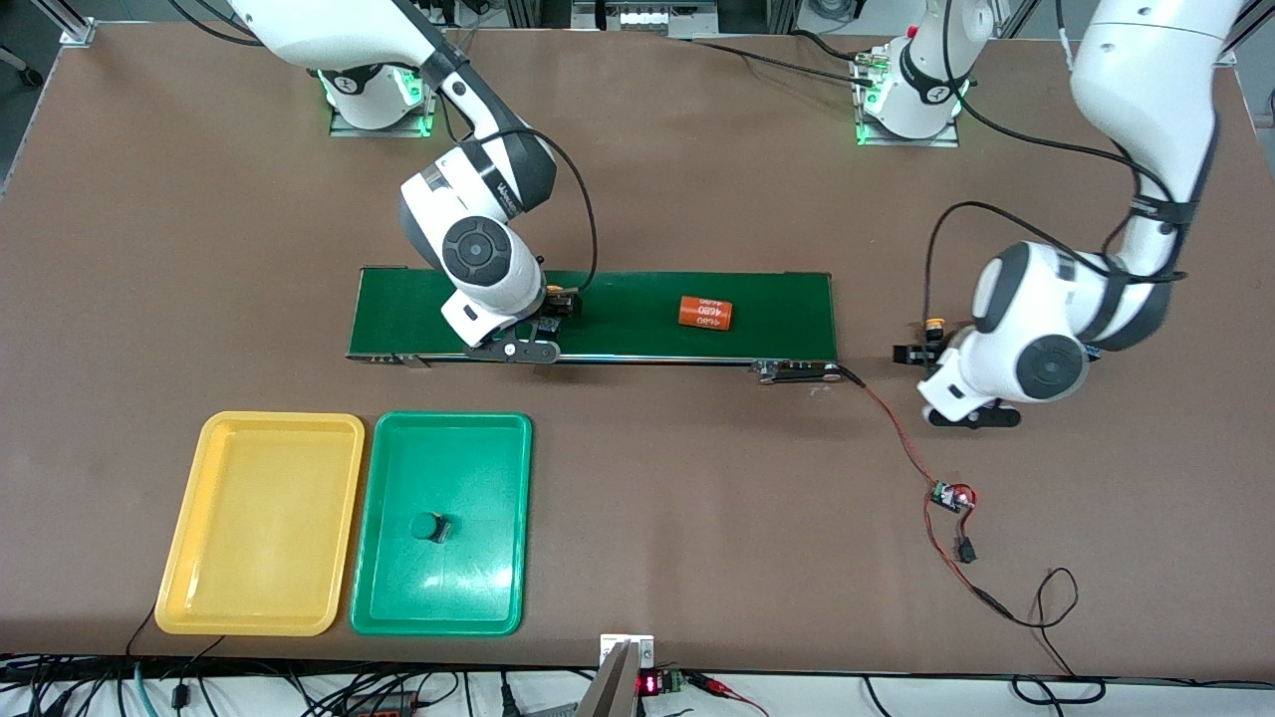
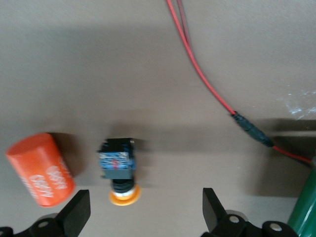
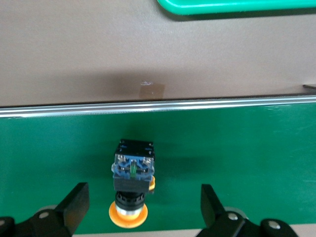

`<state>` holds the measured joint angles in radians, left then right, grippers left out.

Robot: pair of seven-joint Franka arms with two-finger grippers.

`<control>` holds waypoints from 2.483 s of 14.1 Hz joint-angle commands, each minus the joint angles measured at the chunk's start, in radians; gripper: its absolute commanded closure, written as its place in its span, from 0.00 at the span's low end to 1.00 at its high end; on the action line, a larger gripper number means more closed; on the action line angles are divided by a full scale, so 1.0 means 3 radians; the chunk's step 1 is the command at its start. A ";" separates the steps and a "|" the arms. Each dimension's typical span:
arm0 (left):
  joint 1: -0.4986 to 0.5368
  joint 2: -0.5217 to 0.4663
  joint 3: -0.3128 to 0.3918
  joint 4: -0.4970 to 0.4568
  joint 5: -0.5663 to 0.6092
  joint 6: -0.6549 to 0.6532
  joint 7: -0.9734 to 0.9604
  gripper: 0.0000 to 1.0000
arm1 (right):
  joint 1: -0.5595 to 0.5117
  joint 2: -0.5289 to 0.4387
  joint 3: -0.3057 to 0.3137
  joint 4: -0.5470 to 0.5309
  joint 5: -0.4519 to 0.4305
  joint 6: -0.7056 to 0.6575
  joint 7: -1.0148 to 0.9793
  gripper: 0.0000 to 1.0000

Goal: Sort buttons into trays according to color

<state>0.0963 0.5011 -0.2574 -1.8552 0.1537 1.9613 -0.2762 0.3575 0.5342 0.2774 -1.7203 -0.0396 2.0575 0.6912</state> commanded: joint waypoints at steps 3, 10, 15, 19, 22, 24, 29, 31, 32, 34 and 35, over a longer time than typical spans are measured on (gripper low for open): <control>0.0052 -0.0157 0.0147 -0.0172 -0.0016 0.0115 0.0220 0.00 | -0.0061 0.0183 0.0001 -0.0013 0.0020 0.0177 0.0038 0.07; 0.0216 -0.0116 0.0147 -0.0493 -0.0022 0.0583 0.0225 0.00 | -0.0271 0.0132 0.0006 0.0033 0.0029 0.0172 -0.0049 0.77; 0.0231 -0.0060 0.0147 -0.0755 -0.0042 0.0958 0.0230 0.00 | -0.0521 -0.0016 0.0006 0.0507 0.0045 -0.0537 -0.0355 0.81; 0.0221 -0.0029 0.0147 -0.0785 -0.0047 0.0943 0.0230 0.19 | -0.0859 0.0009 -0.0004 0.0957 0.0040 -0.0600 -0.0876 0.81; 0.0211 -0.0034 0.0137 -0.0775 -0.0062 0.0862 0.0241 0.98 | -0.1068 0.0162 -0.0065 0.1316 0.0019 -0.0610 -0.1275 0.81; 0.0200 -0.0044 0.0132 -0.0750 -0.0062 0.0800 0.0261 1.00 | -0.1303 0.0162 -0.0081 0.1347 0.0019 -0.0620 -0.1734 0.81; 0.0088 -0.0228 0.0005 -0.0582 -0.0133 0.0565 0.0500 1.00 | -0.1652 0.0269 -0.0193 0.1337 -0.0133 -0.0605 -0.2569 0.81; -0.0100 -0.0274 -0.0037 -0.0332 -0.0384 0.0244 0.0623 1.00 | -0.1652 0.0366 -0.0392 0.1342 -0.0170 -0.0534 -0.2718 0.81; -0.0177 -0.0279 -0.0113 -0.0275 -0.0395 0.0202 0.0756 1.00 | -0.1657 0.0443 -0.0454 0.1342 -0.0170 -0.0382 -0.2799 0.81; -0.0290 -0.0315 -0.0282 -0.0203 -0.0440 0.0217 0.0768 1.00 | -0.1647 0.0617 -0.0505 0.1337 -0.0256 0.0012 -0.2892 0.81; -0.0366 -0.0325 -0.0282 -0.0177 -0.0537 0.0217 0.0737 1.00 | -0.1647 0.0714 -0.0515 0.1337 -0.0368 0.0196 -0.2887 0.81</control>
<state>0.0227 0.4182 -0.3381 -1.9278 0.0443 2.0493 -0.0874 -0.1467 0.6895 0.1324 -1.3477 -0.1015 2.0421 -0.1596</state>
